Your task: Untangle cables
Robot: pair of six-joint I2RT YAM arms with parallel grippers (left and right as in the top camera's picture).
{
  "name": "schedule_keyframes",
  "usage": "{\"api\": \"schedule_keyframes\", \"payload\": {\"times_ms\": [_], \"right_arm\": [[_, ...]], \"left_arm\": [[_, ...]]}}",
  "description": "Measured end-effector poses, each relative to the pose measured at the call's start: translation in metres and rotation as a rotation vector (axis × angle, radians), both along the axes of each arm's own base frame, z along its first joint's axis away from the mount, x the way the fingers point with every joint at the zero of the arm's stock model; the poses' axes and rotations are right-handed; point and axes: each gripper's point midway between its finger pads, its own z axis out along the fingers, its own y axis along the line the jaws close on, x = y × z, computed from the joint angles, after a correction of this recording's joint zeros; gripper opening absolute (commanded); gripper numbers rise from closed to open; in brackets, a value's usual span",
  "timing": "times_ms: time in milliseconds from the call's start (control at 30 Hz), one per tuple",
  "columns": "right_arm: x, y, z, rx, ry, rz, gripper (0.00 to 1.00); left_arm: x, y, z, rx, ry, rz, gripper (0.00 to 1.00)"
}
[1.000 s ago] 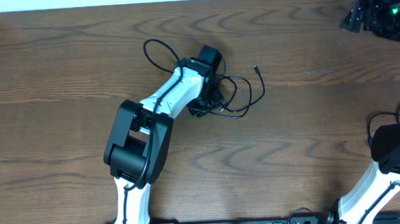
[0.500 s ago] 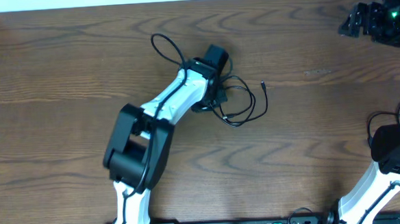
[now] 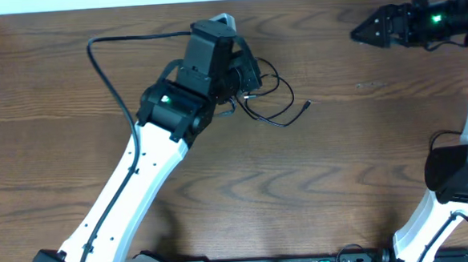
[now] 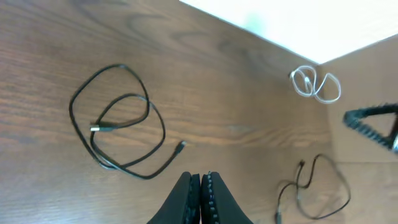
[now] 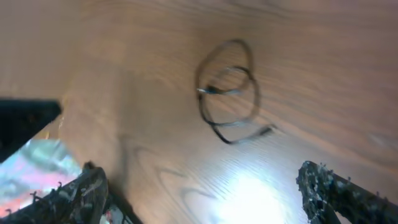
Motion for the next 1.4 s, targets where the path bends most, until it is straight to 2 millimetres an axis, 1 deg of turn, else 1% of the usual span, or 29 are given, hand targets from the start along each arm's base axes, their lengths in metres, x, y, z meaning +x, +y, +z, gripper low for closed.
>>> {"api": "schedule_keyframes", "payload": {"times_ms": [67, 133, 167, 200, 300, 367, 533, 600, 700, 833, 867, 967, 1033, 1167, 1233, 1267, 1400], "right_arm": [[0.000, 0.013, 0.002, 0.003, -0.028, 0.046, 0.90], [0.004, 0.028, 0.002, -0.002, -0.058, 0.081, 0.89], [0.007, 0.036, 0.000, -0.008, -0.072, 0.094, 0.89], [0.009, 0.044, -0.003, -0.016, -0.075, 0.106, 0.88], [0.015, 0.069, -0.021, -0.056, -0.066, 0.122, 0.88], [0.018, 0.092, -0.040, -0.107, -0.042, 0.119, 0.88], [0.018, 0.131, -0.075, -0.222, -0.007, 0.093, 0.85], [0.020, 0.141, -0.088, -0.278, -0.003, 0.053, 0.84], [0.026, 0.146, -0.106, -0.360, -0.005, -0.031, 0.82], [0.032, 0.147, -0.133, -0.448, -0.007, -0.139, 0.79], [0.033, 0.147, -0.144, -0.465, -0.007, -0.163, 0.79], [0.035, 0.142, -0.160, -0.488, -0.004, -0.195, 0.77], [0.039, 0.139, -0.173, -0.494, -0.019, -0.217, 0.74], [0.039, 0.134, -0.199, -0.506, -0.027, -0.236, 0.67], [0.040, 0.134, -0.207, -0.504, -0.039, -0.241, 0.60], [0.041, 0.134, -0.211, -0.500, -0.047, -0.246, 0.59], [0.042, 0.134, -0.225, -0.507, -0.039, -0.244, 0.57]], "left_arm": [[0.004, 0.007, 0.001, -0.010, 0.003, 0.021, 0.07], [0.010, 0.019, 0.000, -0.011, 0.013, 0.056, 0.08], [0.012, 0.027, -0.003, -0.011, 0.027, 0.078, 0.07], [0.015, 0.040, -0.007, -0.005, 0.048, 0.113, 0.07], [0.019, 0.077, -0.019, 0.014, 0.115, 0.198, 0.08], [0.021, 0.104, -0.027, 0.027, 0.158, 0.265, 0.08], [0.018, 0.151, -0.040, 0.046, 0.235, 0.377, 0.08], [0.016, 0.163, -0.043, 0.049, 0.256, 0.406, 0.08], [0.014, 0.171, -0.045, 0.051, 0.273, 0.426, 0.08], [0.013, 0.173, -0.046, 0.052, 0.278, 0.431, 0.08], [0.013, 0.173, -0.046, 0.052, 0.280, 0.430, 0.08], [0.012, 0.171, -0.046, 0.045, 0.285, 0.422, 0.08], [0.011, 0.170, -0.047, 0.040, 0.290, 0.416, 0.08], [0.007, 0.168, -0.049, 0.036, 0.312, 0.406, 0.08], [0.004, 0.167, -0.051, 0.037, 0.326, 0.403, 0.08], [0.003, 0.167, -0.051, 0.037, 0.331, 0.402, 0.08], [0.002, 0.167, -0.052, 0.038, 0.335, 0.402, 0.08]]}}
